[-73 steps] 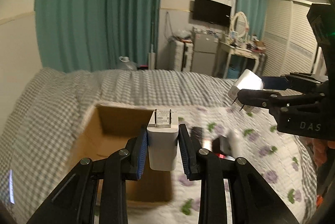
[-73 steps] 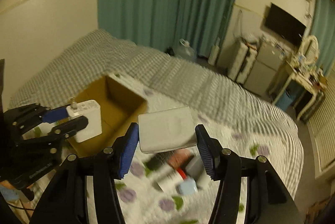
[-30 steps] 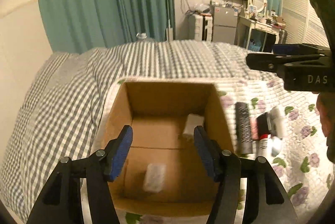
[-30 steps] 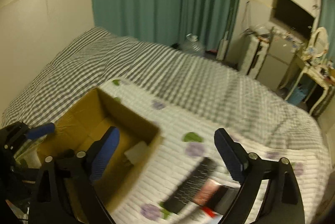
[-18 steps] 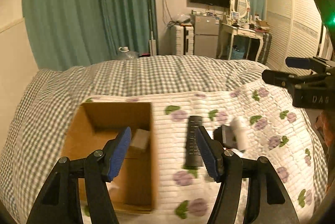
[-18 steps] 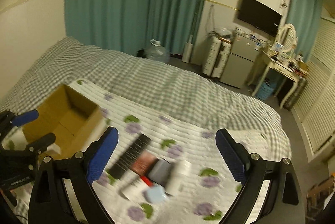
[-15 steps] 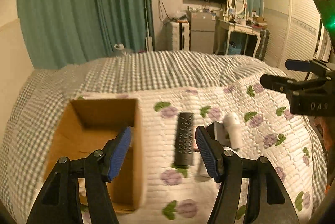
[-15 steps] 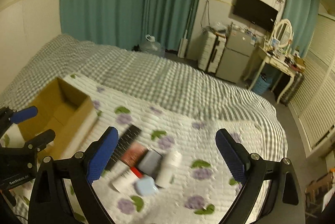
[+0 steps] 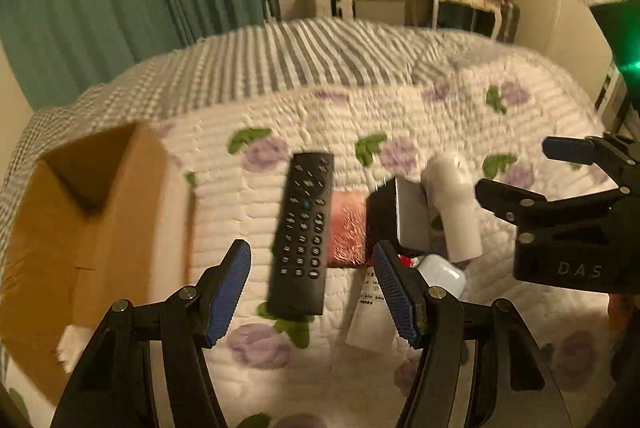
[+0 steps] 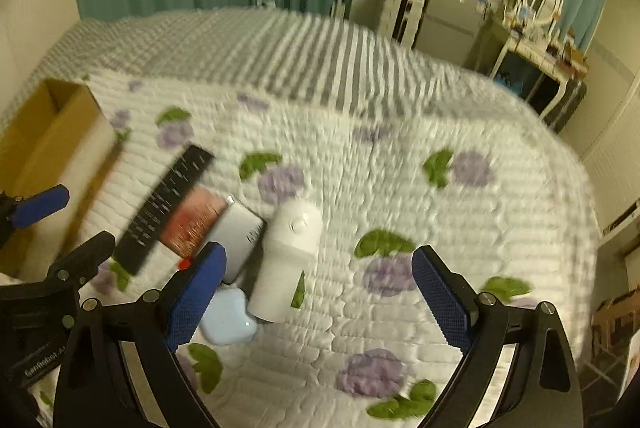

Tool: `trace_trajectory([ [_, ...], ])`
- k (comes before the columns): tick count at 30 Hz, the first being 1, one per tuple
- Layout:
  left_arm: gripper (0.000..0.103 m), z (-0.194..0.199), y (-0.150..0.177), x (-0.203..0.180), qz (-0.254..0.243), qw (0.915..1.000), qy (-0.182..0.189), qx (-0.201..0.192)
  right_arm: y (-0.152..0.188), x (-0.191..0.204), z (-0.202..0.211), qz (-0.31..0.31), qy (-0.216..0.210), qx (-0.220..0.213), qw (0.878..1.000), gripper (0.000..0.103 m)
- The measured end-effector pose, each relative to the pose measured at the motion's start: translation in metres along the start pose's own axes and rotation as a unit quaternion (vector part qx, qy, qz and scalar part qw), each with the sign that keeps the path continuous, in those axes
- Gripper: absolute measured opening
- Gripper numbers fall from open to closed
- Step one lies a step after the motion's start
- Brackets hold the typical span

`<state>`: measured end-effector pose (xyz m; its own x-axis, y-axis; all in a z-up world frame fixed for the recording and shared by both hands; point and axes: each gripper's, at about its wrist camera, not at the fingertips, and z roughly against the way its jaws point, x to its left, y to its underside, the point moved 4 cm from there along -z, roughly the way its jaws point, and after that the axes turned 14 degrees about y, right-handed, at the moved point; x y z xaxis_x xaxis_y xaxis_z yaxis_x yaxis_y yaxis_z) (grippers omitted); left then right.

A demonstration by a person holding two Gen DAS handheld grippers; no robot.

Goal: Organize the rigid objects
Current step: 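Grasp the black TV remote with the left tool while the right tool grasps the white cylindrical bottle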

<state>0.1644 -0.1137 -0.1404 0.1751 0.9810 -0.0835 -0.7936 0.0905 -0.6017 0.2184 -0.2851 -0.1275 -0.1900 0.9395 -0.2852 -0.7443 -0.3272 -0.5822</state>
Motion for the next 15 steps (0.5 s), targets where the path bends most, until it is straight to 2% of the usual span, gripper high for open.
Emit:
trace_trajectory([
  [6,0.066,-0.039,0.001,0.01,-0.008,0.9997,-0.017,0.018,0.01,0.011,-0.05,-0.002,-0.025,0.054,0.998,0.078],
  [11,0.066,-0.056,-0.003,0.031,0.003,0.9994,-0.028,0.021,0.005,0.019,-0.07,0.005,-0.043,0.068,0.997,0.068],
  [15,0.066,-0.063,-0.005,0.039,0.015,0.9995,-0.006,0.026,0.004,0.026,-0.081,0.015,-0.052,0.076,0.996,0.053],
])
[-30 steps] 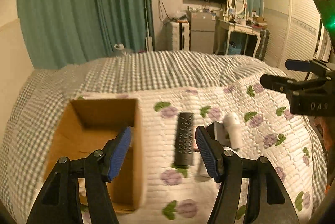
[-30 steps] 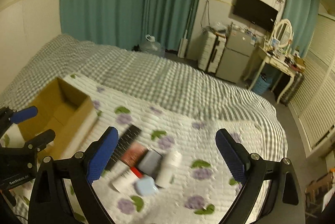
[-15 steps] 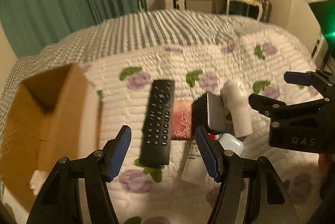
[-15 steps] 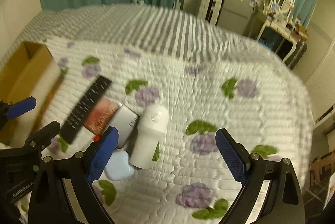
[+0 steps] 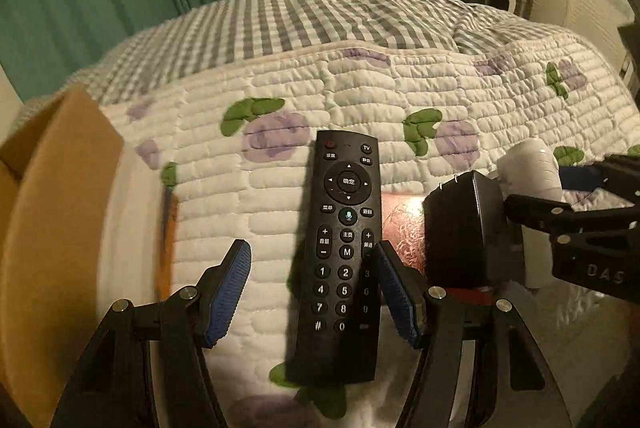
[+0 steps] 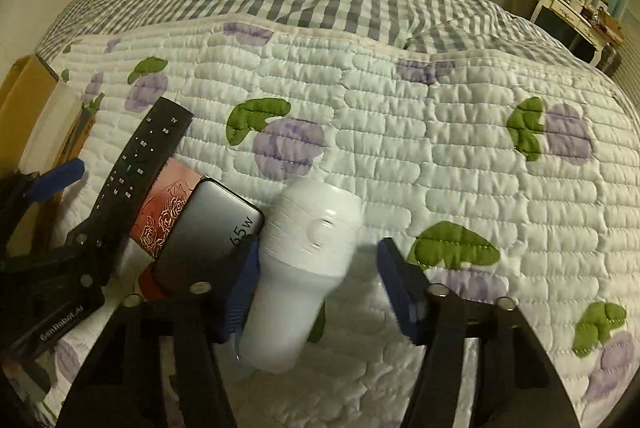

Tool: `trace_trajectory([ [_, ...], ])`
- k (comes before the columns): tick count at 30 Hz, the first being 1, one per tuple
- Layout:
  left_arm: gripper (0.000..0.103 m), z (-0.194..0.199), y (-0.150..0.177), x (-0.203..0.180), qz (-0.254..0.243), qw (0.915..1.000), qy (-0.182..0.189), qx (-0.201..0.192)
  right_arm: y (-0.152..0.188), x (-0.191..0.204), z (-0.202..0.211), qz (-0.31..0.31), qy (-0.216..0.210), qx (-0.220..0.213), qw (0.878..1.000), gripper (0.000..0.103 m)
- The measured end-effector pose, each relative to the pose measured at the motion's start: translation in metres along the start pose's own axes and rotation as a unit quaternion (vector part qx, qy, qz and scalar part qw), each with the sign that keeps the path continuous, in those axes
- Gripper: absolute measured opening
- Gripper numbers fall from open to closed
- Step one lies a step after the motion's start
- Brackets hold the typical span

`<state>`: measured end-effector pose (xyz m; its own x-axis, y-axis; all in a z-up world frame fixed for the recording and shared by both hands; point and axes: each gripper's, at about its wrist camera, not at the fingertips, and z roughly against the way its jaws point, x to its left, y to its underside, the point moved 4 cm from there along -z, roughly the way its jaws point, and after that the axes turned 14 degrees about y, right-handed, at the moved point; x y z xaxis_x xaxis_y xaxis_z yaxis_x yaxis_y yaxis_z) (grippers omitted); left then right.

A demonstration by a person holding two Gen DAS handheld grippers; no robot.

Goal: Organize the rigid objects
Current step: 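Grasp the black TV remote with the left tool while the right tool grasps the white cylindrical bottle, then carry the remote and bottle into the cardboard box and open both tools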

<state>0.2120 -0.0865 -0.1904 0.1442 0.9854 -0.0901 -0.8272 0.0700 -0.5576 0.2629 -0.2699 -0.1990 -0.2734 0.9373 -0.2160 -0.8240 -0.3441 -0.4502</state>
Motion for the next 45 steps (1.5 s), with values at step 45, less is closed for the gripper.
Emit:
trace_trajectory([
  [45,0.042,0.205,-0.025,0.01,-0.011,0.9903,0.061,-0.124,-0.031,0.029,0.217,0.018,0.035,-0.16,0.986,0.046],
])
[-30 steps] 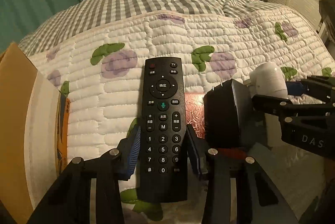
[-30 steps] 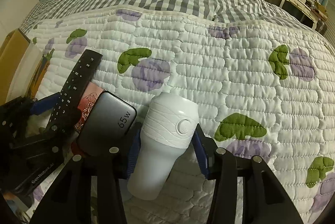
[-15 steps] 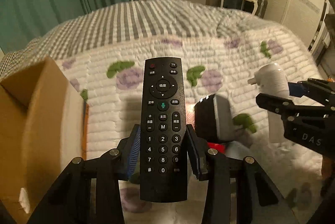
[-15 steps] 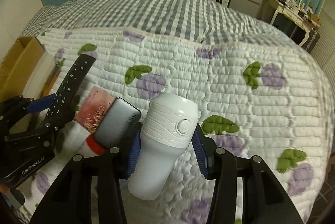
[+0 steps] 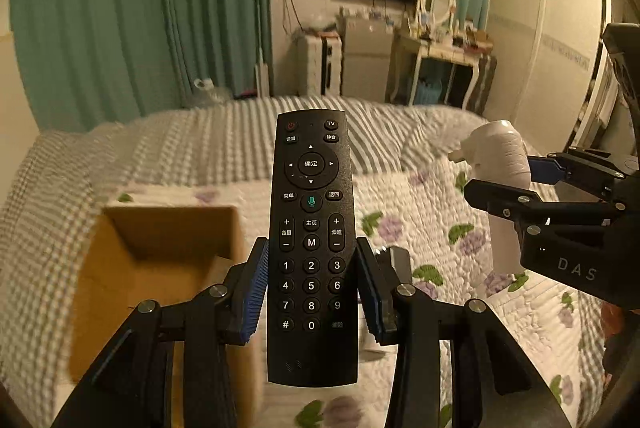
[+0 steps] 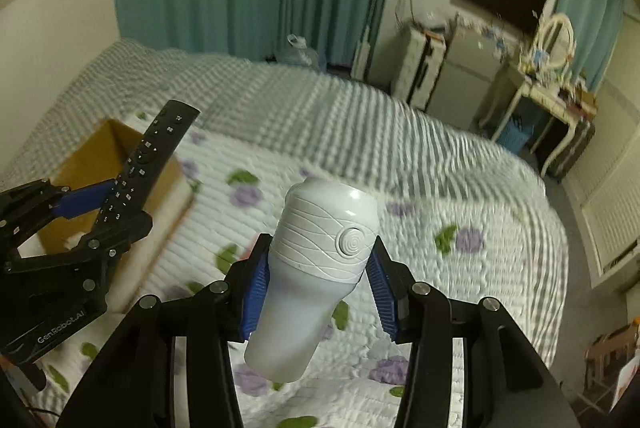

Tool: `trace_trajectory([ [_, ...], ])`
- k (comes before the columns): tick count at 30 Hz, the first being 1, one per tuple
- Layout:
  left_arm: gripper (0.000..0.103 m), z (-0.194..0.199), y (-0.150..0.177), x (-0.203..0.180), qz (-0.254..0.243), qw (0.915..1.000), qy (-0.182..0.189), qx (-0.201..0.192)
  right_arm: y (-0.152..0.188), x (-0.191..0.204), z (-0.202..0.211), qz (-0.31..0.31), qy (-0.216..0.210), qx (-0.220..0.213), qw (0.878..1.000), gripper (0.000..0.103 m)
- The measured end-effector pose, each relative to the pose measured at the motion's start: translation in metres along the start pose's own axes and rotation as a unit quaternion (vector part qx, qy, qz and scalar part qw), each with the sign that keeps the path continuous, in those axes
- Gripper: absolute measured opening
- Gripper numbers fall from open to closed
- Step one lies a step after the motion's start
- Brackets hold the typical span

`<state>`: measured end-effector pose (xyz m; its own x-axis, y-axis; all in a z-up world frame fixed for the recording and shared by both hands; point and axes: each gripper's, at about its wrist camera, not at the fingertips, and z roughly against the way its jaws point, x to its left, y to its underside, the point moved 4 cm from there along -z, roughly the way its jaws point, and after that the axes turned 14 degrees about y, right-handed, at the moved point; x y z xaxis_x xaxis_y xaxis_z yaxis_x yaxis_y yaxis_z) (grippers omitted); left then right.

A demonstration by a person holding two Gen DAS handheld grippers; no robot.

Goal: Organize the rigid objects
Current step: 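Carry the remote and bottle into the cardboard box and open both tools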

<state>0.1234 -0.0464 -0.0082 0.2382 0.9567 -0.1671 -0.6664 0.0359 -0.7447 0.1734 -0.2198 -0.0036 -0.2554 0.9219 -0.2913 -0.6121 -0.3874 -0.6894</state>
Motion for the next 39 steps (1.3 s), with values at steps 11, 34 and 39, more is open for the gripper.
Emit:
trace_trajectory([
  [11,0.042,0.087,0.001,0.075,0.019,0.9979,-0.045,-0.042,-0.057,0.097,0.086,0.035,-0.049,-0.074,0.995,0.046],
  [34,0.042,0.004,0.084,0.168,0.045,0.9941,-0.077,0.063,-0.029,0.241,-0.056,0.097,-0.109,0.035,0.989,0.046],
  [39,0.042,-0.008,0.091,0.174,0.049,0.9927,-0.079,0.077,-0.022,0.25,-0.071,0.112,-0.106,0.039,0.987,0.047],
])
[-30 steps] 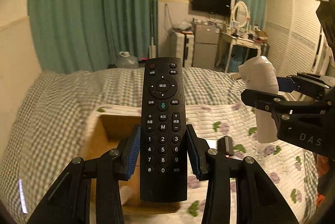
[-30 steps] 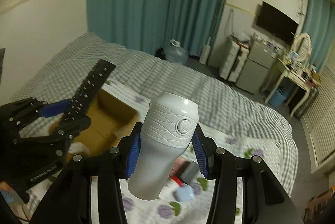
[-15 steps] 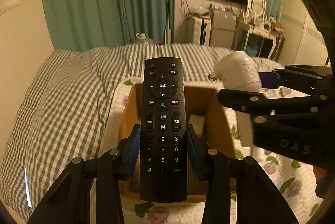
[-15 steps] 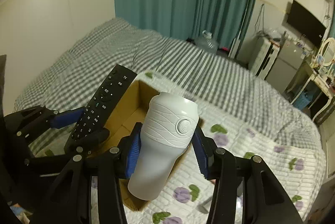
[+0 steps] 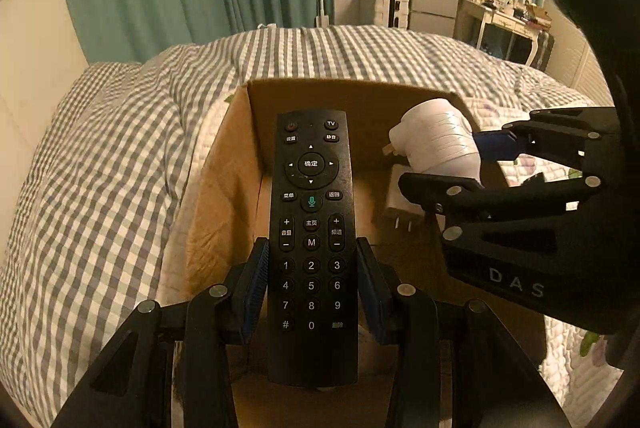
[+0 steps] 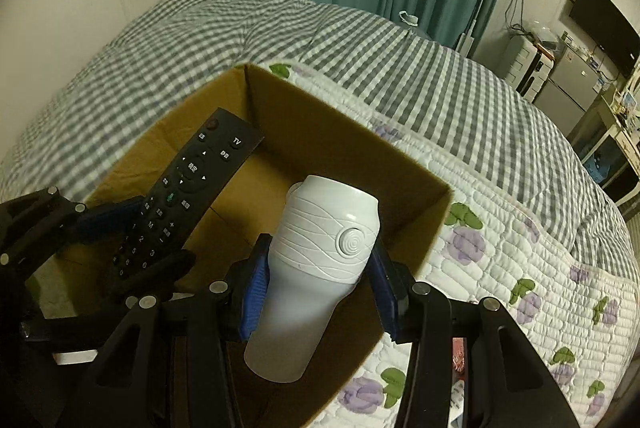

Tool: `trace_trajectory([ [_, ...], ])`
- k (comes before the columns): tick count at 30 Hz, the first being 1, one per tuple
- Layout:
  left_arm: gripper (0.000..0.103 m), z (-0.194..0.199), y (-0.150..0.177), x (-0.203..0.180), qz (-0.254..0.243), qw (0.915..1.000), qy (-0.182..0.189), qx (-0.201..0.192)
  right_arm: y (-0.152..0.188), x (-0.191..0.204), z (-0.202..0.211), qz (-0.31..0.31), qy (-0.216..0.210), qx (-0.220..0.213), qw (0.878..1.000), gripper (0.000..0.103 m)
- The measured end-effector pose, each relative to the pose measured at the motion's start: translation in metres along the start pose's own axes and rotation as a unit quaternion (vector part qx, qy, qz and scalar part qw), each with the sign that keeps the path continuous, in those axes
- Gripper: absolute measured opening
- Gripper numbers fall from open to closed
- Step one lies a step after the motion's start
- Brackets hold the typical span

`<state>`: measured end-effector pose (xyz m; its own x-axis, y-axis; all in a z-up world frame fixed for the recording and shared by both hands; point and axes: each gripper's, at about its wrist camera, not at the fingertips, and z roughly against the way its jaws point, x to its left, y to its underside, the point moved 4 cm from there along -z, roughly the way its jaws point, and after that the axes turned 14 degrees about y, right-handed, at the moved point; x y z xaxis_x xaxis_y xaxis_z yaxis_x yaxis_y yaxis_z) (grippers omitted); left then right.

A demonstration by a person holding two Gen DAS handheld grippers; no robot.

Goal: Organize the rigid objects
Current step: 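Carry the remote and bottle into the cardboard box and open both tools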

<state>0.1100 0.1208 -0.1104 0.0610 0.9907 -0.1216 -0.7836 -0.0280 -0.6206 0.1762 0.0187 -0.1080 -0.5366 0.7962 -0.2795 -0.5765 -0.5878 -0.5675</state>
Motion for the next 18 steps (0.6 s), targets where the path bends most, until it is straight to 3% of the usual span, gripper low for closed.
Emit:
trace_trajectory([
  [7,0.044,-0.003,0.004,-0.001,0.006,0.9999,-0.007,0.006,0.005,-0.004,-0.006,-0.006,-0.003,0.0,1.0,0.047],
  [8,0.045,-0.001,0.003,-0.002,0.006,0.9999,-0.007,0.006,0.005,-0.005,-0.004,-0.008,-0.007,-0.003,1.0,0.049],
  [12,0.061,0.017,-0.007,-0.006,0.004,0.9997,-0.02,-0.012,0.005,-0.02,0.018,-0.026,-0.014,-0.025,0.999,0.077],
  [18,0.064,0.049,-0.023,-0.027,-0.002,0.9988,-0.035,-0.033,0.007,-0.076,0.07,-0.069,0.018,-0.068,0.995,0.083],
])
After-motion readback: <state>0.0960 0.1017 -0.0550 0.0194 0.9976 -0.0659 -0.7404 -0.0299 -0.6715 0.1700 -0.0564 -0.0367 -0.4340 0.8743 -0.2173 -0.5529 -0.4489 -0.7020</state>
